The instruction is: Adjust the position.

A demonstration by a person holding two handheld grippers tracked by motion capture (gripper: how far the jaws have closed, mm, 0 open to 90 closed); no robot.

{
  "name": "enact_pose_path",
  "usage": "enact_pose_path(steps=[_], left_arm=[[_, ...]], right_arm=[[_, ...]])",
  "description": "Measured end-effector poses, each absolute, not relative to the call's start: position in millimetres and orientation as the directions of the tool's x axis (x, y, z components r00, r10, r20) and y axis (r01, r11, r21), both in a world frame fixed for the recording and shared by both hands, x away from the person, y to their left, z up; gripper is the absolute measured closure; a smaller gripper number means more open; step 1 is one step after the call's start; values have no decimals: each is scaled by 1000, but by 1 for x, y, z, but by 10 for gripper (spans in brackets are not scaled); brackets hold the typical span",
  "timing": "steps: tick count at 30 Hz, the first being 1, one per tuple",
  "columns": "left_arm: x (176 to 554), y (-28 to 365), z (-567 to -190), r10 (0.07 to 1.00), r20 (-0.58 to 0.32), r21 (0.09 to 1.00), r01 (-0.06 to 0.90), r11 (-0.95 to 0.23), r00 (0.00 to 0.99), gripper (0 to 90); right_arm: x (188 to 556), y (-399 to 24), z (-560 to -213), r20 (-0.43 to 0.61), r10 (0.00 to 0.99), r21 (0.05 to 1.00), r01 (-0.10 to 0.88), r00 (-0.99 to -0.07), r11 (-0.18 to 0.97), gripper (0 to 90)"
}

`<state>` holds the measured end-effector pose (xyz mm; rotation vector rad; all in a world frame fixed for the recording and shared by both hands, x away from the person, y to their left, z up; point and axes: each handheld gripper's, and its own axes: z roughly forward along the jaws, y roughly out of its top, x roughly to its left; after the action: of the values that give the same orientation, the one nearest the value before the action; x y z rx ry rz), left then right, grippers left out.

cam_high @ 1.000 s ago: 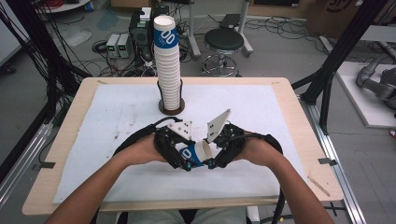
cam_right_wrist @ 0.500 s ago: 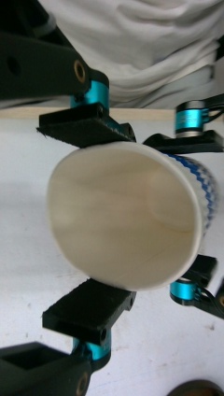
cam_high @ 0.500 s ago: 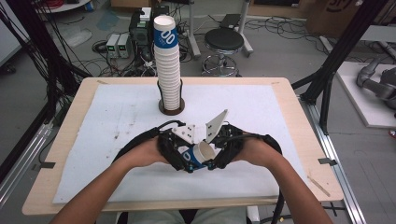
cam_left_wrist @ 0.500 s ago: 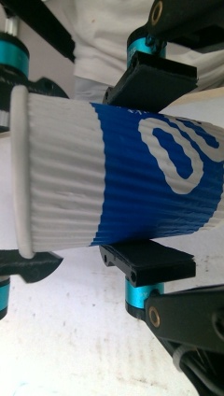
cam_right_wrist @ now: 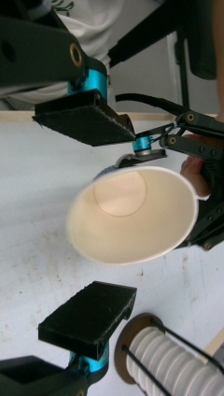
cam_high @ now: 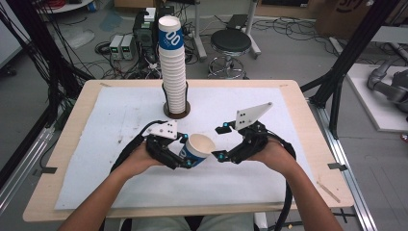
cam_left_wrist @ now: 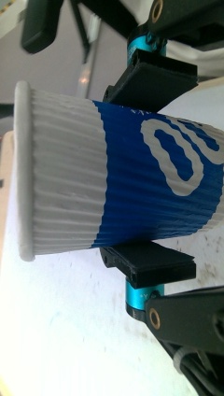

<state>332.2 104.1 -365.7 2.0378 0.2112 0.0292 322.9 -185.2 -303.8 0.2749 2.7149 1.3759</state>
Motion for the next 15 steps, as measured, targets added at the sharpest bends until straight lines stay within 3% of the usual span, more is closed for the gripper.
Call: enact_pose_path(steps=[15], left_arm=[[328,143,-375,282,-51,973,112,-203,958,285]], right_arm=[[323,-222,-338,59,363,861,232,-930,453,220]])
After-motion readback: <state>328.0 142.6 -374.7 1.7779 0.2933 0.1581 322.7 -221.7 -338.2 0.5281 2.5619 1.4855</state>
